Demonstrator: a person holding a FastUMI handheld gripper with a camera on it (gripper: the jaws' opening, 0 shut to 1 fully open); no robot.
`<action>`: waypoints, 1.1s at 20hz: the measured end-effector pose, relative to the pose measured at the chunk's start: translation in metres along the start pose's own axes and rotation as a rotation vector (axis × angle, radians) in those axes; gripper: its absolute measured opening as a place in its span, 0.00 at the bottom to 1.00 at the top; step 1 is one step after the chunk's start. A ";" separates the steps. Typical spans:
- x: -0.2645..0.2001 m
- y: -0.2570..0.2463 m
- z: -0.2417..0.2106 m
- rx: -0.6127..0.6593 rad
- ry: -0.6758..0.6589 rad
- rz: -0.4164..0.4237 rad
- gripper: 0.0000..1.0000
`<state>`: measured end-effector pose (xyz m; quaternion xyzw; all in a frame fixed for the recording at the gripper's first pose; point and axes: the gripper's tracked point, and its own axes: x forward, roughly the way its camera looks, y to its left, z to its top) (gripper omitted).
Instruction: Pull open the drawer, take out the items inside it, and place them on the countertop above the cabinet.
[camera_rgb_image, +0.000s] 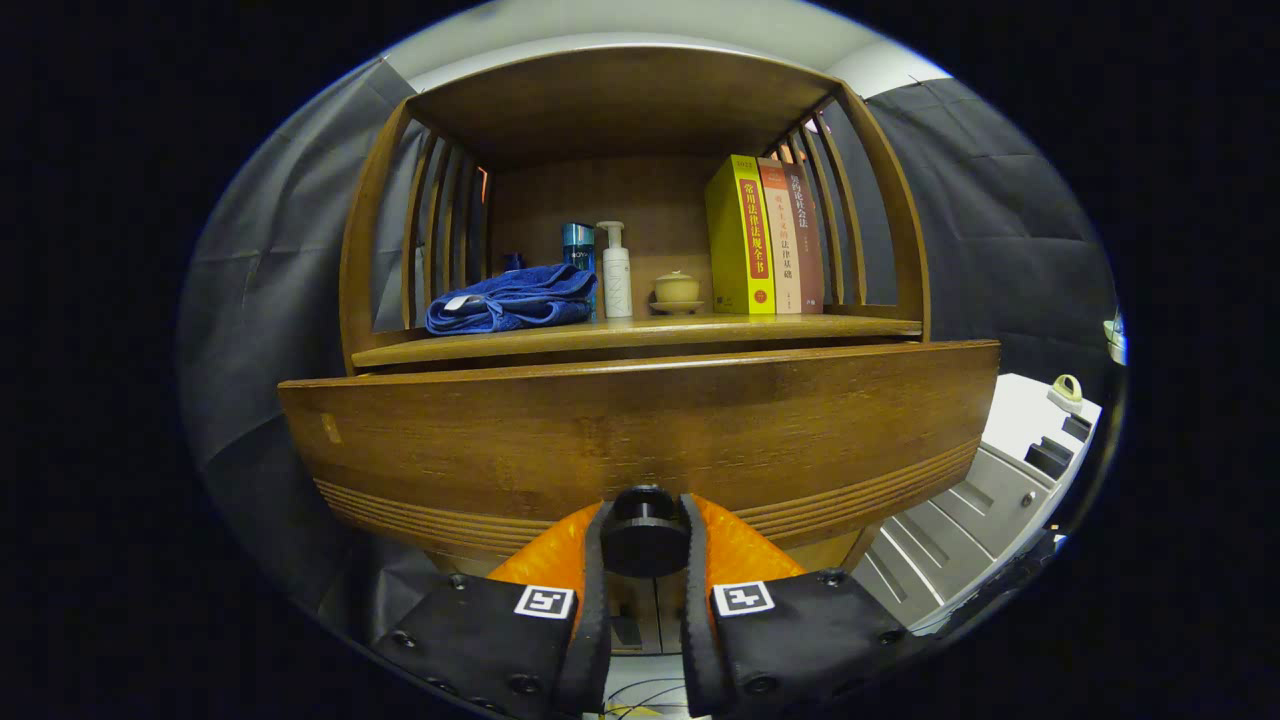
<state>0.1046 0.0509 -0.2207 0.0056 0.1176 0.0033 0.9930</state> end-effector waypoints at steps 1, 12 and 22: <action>-0.006 -0.001 -0.001 -0.002 0.004 0.001 0.37; -0.061 -0.003 -0.011 0.007 0.022 0.000 0.37; -0.071 -0.001 -0.021 -0.031 -0.018 -0.005 0.37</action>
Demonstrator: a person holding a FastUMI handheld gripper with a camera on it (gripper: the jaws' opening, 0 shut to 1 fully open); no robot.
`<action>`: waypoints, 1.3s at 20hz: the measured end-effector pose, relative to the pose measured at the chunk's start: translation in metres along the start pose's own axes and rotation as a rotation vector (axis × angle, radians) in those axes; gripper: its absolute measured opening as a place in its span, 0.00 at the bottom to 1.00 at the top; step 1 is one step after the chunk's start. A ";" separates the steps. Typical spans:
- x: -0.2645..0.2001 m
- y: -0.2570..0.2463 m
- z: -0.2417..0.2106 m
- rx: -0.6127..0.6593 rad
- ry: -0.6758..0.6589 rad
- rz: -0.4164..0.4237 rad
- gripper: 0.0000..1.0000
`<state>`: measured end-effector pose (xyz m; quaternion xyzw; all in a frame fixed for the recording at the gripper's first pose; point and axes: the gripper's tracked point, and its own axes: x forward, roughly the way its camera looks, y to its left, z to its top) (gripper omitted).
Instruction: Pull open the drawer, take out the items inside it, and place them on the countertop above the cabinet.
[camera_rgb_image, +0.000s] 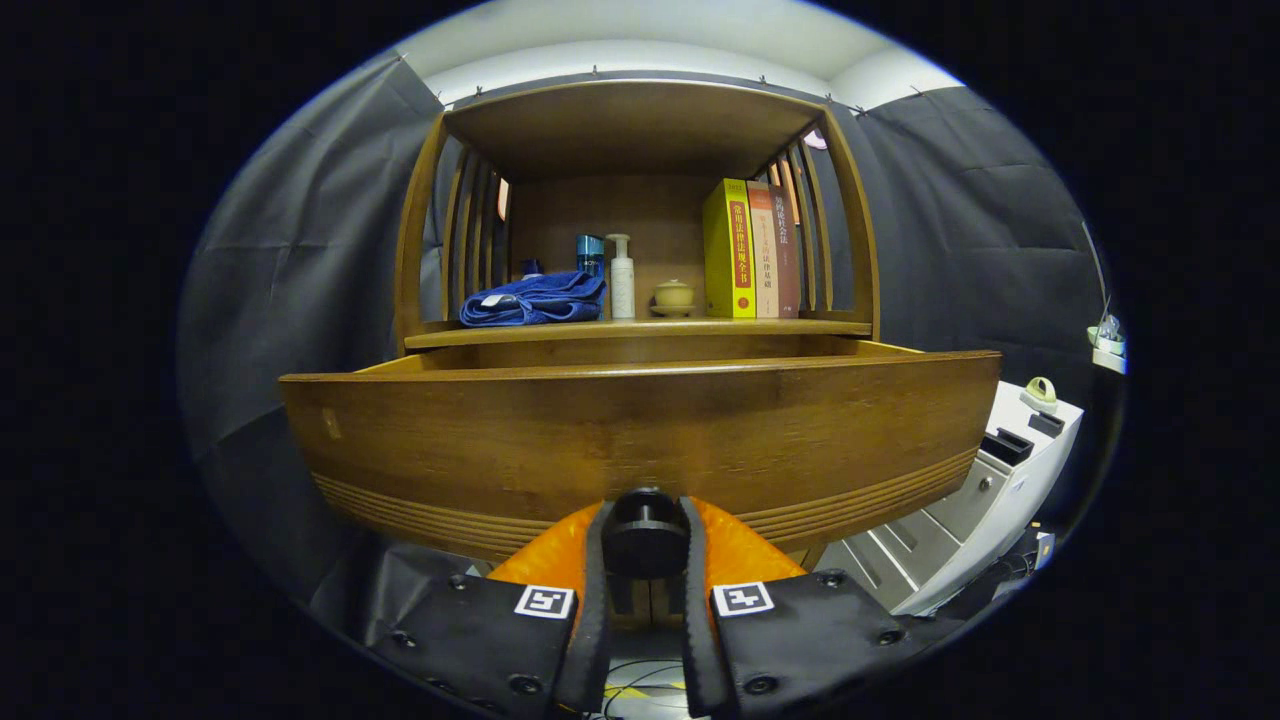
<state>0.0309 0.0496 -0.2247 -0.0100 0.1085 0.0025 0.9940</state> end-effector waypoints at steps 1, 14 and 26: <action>0.001 0.000 -0.005 -0.010 0.012 0.001 0.37; -0.001 -0.002 -0.002 -0.034 -0.063 -0.022 0.43; -0.023 0.008 0.041 -0.017 -0.192 -0.003 0.99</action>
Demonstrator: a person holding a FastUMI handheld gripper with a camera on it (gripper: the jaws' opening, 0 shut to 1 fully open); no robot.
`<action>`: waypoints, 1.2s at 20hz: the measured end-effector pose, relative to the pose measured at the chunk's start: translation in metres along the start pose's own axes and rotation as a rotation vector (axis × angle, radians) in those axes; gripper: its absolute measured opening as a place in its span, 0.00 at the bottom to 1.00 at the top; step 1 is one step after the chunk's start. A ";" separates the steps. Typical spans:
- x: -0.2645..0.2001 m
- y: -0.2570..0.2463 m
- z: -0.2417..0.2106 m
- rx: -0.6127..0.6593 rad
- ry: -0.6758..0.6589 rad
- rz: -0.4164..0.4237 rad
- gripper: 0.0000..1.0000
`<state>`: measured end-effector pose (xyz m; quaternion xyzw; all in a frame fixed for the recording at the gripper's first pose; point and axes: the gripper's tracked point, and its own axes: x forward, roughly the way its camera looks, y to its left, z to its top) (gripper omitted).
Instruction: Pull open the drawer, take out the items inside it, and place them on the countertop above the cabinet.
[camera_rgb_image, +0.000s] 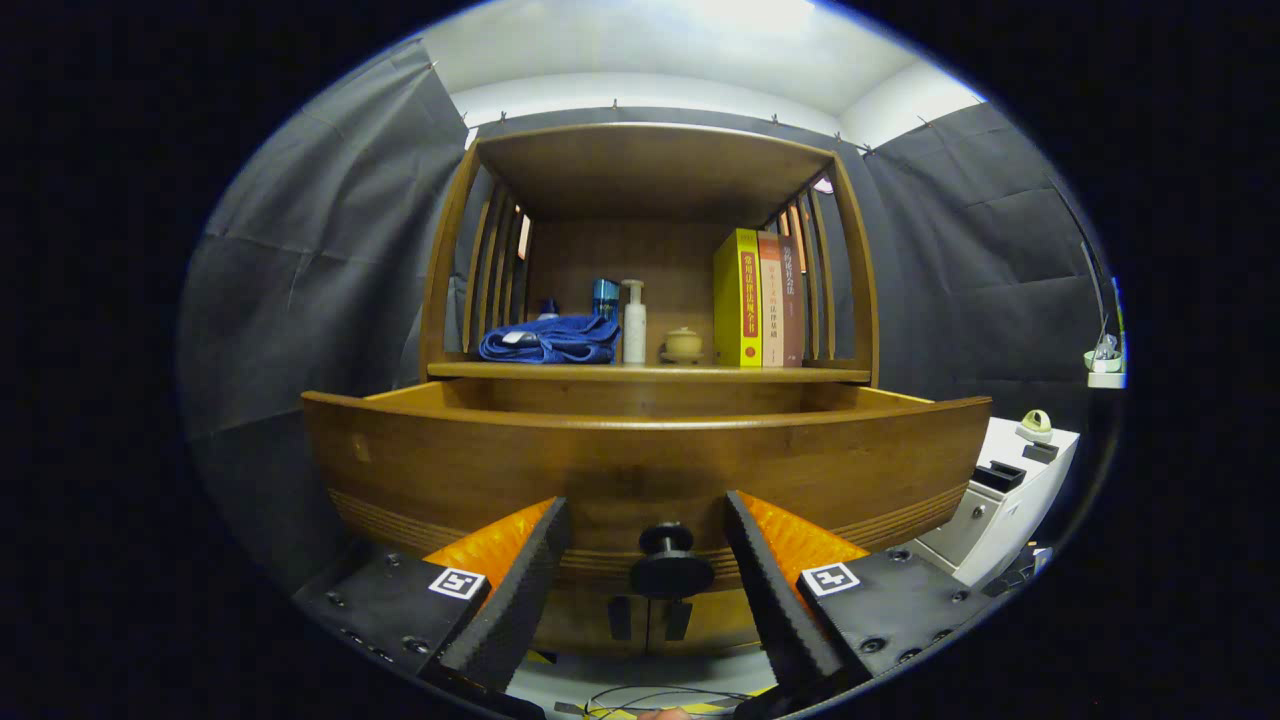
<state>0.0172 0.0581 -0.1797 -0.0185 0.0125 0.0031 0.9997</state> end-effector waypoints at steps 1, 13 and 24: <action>-0.003 -0.006 0.018 0.031 -0.043 -0.016 0.99; 0.043 -0.038 0.249 0.051 -0.133 0.087 0.98; 0.148 0.011 0.062 -0.069 0.796 0.225 0.99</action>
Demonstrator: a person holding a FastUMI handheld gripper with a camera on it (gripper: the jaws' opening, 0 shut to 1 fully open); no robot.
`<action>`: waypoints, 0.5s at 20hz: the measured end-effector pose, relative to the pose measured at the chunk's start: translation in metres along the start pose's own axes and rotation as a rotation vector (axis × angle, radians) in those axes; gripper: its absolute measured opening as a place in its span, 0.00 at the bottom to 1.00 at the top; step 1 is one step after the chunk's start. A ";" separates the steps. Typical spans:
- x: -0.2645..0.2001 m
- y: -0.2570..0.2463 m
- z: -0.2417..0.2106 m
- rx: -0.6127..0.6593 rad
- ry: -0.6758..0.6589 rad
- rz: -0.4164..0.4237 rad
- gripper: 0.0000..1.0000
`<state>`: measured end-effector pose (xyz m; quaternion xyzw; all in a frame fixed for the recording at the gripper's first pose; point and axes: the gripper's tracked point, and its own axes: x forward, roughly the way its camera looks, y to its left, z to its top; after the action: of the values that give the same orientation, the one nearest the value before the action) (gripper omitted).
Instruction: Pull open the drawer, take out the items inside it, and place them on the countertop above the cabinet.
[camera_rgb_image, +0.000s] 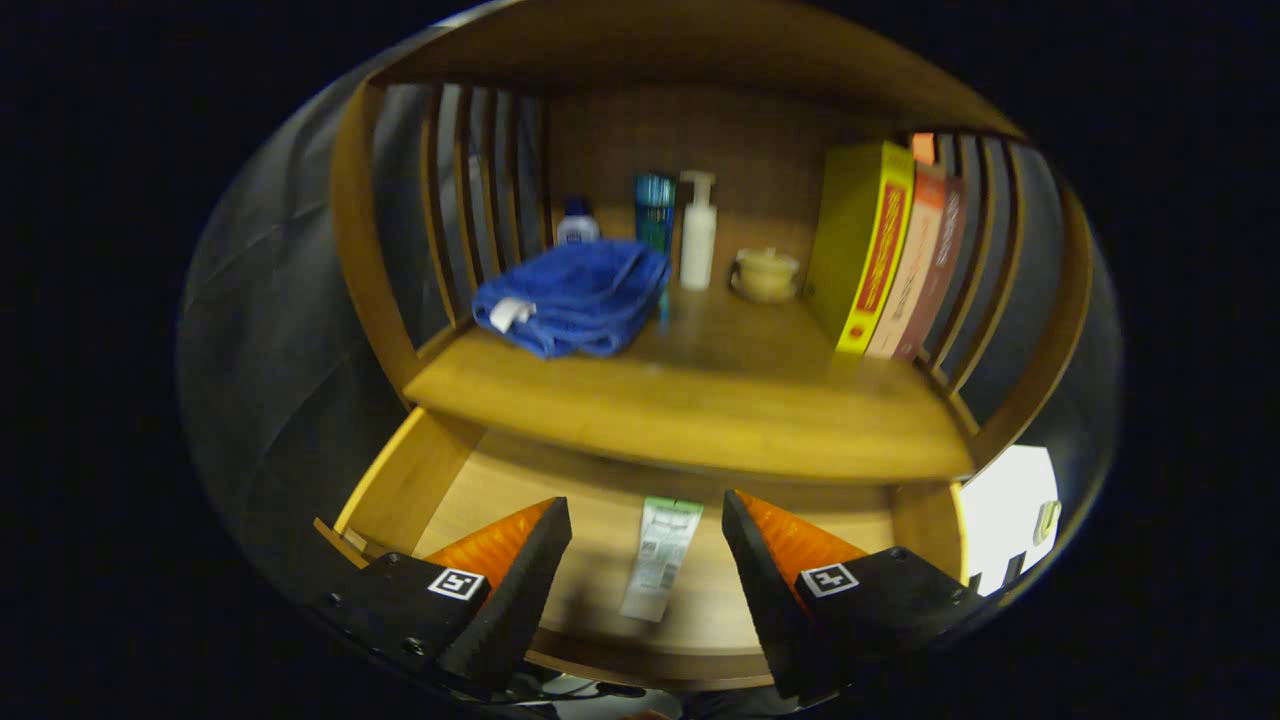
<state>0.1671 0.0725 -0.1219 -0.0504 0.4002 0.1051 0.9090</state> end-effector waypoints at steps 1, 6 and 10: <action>0.010 -0.004 -0.005 0.003 0.053 -0.001 0.99; 0.048 -0.016 -0.032 -0.029 0.206 -0.048 0.99; 0.067 -0.009 -0.052 -0.020 0.317 -0.038 0.99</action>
<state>0.1763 0.0645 -0.2064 -0.0830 0.5366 0.0824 0.8357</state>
